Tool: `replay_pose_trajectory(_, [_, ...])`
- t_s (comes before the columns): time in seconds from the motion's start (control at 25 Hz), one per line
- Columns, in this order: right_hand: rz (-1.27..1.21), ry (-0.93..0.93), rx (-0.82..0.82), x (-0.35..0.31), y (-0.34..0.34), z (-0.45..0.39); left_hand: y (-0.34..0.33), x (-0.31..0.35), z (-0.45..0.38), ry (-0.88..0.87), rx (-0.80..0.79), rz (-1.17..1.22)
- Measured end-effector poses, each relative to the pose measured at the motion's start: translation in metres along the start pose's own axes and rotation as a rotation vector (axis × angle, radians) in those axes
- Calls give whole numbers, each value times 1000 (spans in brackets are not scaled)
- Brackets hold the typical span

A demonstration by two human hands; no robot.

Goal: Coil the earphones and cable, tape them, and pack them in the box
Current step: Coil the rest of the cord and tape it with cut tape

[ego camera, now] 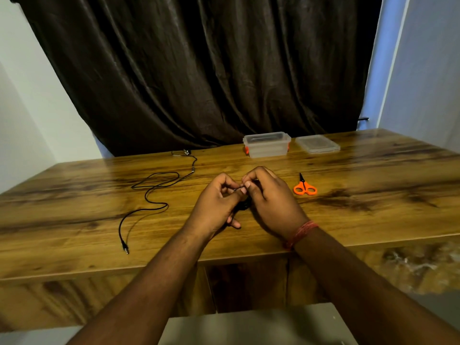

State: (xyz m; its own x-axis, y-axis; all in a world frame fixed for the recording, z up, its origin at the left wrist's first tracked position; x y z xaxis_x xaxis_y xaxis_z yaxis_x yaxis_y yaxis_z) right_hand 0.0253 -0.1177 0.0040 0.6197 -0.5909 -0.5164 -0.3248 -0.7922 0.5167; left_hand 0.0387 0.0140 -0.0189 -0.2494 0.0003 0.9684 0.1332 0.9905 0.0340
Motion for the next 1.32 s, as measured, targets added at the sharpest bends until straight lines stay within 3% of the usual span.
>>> replay_pose_trajectory(0.16, [-4,-6,-5,1,-1,0,2,9,6,-99,90,-303])
replay_pose_trajectory(0.4, [-156,-110,124,9,12,-1,9,0,-1,-22,117,-45])
replay_pose_trajectory(0.56, [73,-58,201,8,19,-2,9,0,-1,-16,125,-5])
replay_pose_trajectory(1.12, [441,77,18,-1,3,1,-6,15,5,-331,60,-565])
replay_pose_trajectory(1.32, [494,108,7,-6,4,2,-3,11,2,-342,74,-583])
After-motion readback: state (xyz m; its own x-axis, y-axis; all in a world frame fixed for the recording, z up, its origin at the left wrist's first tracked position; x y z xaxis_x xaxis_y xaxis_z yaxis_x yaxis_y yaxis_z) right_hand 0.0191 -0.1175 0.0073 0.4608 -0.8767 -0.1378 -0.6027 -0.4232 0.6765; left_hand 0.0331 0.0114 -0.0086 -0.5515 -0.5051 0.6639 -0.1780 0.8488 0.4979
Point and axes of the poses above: each hand's wrist, its own z-axis away from the middle knuckle, its own y-axis out of the back of the hand, x = y × z, the point moved 6 cm from there along -z, towards the middle knuckle, and after that the axes turned 6 degrees about z, right-handed, at the moved point
